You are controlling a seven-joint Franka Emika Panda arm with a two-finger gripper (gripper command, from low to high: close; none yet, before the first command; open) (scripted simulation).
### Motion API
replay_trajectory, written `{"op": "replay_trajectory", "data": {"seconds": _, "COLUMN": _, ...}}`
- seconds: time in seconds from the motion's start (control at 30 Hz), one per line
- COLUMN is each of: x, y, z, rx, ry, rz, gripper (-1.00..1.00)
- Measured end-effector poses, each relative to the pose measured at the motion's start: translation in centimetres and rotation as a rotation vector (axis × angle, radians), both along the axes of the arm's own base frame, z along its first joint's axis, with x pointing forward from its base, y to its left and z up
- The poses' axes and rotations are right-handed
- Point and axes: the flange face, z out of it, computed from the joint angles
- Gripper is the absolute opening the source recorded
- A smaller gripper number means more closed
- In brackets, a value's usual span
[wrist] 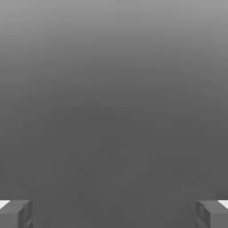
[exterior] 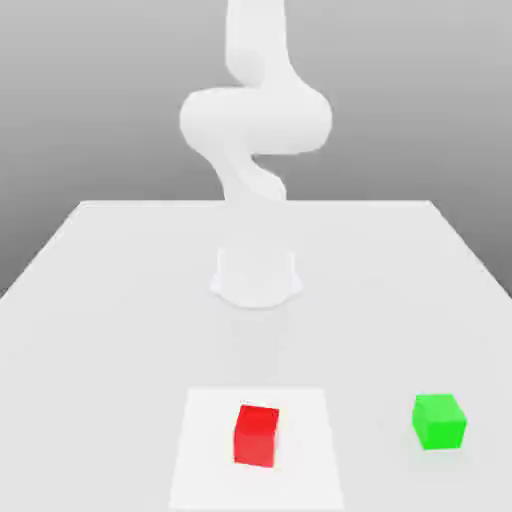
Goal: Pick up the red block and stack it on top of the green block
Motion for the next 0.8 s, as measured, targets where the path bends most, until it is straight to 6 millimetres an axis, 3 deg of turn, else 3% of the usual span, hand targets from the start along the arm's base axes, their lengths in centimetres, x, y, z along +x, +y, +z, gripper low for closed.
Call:
{"op": "replay_trajectory", "data": {"seconds": 0.17, "x": 5.3, "y": 0.0, "z": -10.7, "rx": 0.012, "ry": 0.171, "rz": -0.033, "gripper": 0.0}}
{"op": "replay_trajectory", "data": {"seconds": 0.37, "x": 7.9, "y": -0.1, "z": -23.8, "rx": 0.028, "ry": 0.37, "rz": -0.072, "gripper": 0.0}}
{"op": "replay_trajectory", "data": {"seconds": 0.5, "x": 7.4, "y": -0.1, "z": -32.5, "rx": 0.039, "ry": 0.502, "rz": -0.097, "gripper": 0.0}}
{"op": "replay_trajectory", "data": {"seconds": 0.67, "x": 4.6, "y": 0.0, "z": -42.6, "rx": 0.055, "ry": 0.667, "rz": -0.129, "gripper": 0.0}}
{"op": "replay_trajectory", "data": {"seconds": 0.8, "x": 3.6, "y": 0.0, "z": -48.0, "rx": 0.06, "ry": 0.712, "rz": -0.139, "gripper": 0.0}}
